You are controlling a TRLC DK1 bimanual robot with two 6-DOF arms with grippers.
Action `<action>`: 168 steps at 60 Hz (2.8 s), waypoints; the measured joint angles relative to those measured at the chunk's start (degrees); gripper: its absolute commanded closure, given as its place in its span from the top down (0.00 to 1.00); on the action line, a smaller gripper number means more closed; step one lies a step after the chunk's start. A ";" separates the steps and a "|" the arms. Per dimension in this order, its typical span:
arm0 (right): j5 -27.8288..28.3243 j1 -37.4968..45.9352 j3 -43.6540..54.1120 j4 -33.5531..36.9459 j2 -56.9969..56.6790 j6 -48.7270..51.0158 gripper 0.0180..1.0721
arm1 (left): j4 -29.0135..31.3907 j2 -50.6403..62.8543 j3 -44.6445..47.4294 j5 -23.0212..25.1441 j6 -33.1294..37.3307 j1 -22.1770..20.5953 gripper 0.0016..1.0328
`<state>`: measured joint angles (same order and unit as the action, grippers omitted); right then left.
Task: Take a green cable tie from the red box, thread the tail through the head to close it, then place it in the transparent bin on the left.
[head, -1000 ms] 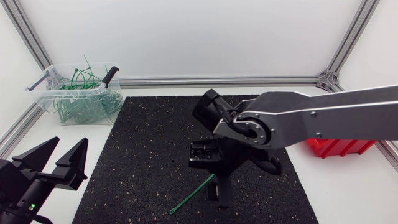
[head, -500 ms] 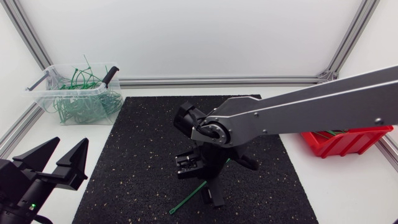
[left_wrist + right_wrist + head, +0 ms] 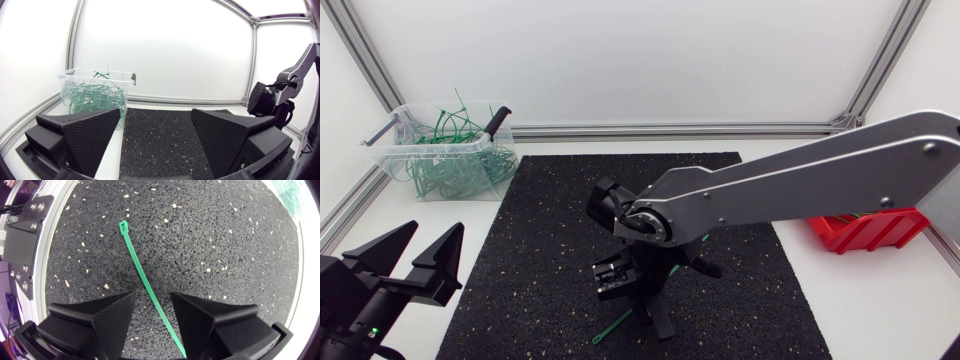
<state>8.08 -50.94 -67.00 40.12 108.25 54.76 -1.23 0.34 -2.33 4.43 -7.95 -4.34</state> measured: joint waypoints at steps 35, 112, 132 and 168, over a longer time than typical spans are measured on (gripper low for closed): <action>0.63 0.37 0.20 -0.37 0.04 2.73 0.06 | 0.00 0.09 0.00 0.00 0.02 -0.04 0.96; -24.90 -0.81 14.60 -16.52 -49.66 -18.49 0.06 | 7.63 8.70 -9.31 0.24 -1.09 -4.00 0.90; -29.24 -2.67 12.28 -12.90 -51.87 -24.68 0.06 | 22.03 27.26 -29.55 1.79 -1.29 -6.03 0.90; -32.61 -4.52 9.40 -11.39 -53.75 -28.89 0.06 | 24.09 44.09 -46.95 16.39 -2.75 -17.55 0.91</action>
<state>-24.53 -55.46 -57.60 28.73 54.50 25.87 22.85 44.42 -49.28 20.82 -10.70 -21.89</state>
